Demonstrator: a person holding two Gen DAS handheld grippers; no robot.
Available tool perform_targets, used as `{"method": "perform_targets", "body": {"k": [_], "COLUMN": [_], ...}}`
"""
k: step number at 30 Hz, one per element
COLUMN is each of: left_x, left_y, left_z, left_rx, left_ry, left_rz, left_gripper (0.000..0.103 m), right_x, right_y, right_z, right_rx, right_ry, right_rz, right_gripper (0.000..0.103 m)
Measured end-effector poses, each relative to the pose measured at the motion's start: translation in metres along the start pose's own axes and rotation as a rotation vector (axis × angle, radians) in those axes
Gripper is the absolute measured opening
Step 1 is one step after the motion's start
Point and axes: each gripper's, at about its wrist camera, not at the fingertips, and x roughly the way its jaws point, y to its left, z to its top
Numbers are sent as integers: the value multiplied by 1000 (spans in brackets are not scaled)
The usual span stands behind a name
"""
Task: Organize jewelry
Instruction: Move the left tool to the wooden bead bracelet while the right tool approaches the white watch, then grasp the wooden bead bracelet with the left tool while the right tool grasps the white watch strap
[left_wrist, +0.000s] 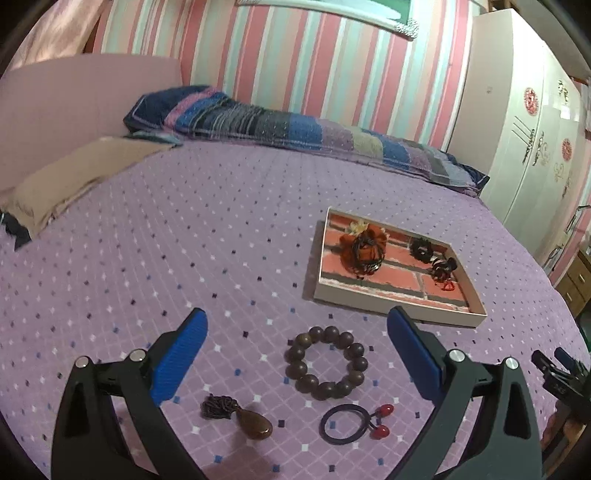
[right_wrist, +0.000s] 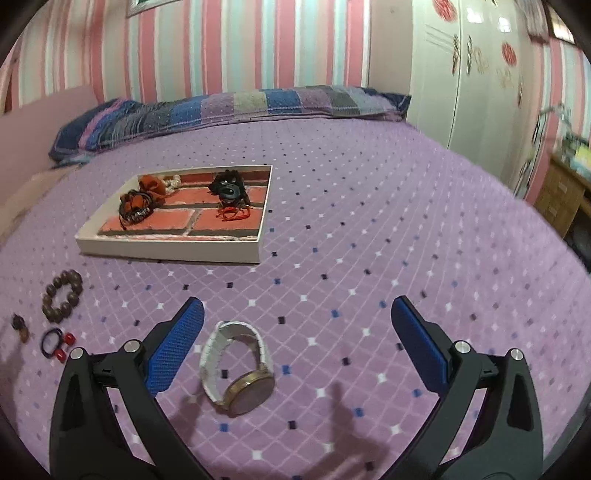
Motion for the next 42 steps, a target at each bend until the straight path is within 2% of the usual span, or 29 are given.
{"method": "perform_targets", "body": {"k": [4, 8, 12, 17, 24, 42], "left_x": [28, 57, 83, 95, 110, 135], "left_y": [-4, -15, -14, -8, -9, -23], "left_z": [-15, -27, -33, -37, -46, -54], "left_rx": [14, 76, 62, 64, 123, 227], "left_ry": [53, 118, 174, 191, 220, 268], "left_rz": [-35, -19, -21, -12, 23, 47], "left_gripper": [96, 96, 96, 96, 96, 93], "right_x": [11, 22, 29, 36, 44, 60], "right_y": [4, 13, 20, 22, 20, 14], "right_z": [-5, -11, -16, -21, -26, -31], "right_rx": [11, -32, -75, -92, -75, -37], "right_ry": [26, 58, 85, 106, 139, 205], "right_rz": [2, -32, -51, -69, -62, -48], "right_gripper": [99, 99, 99, 99, 98, 67]}}
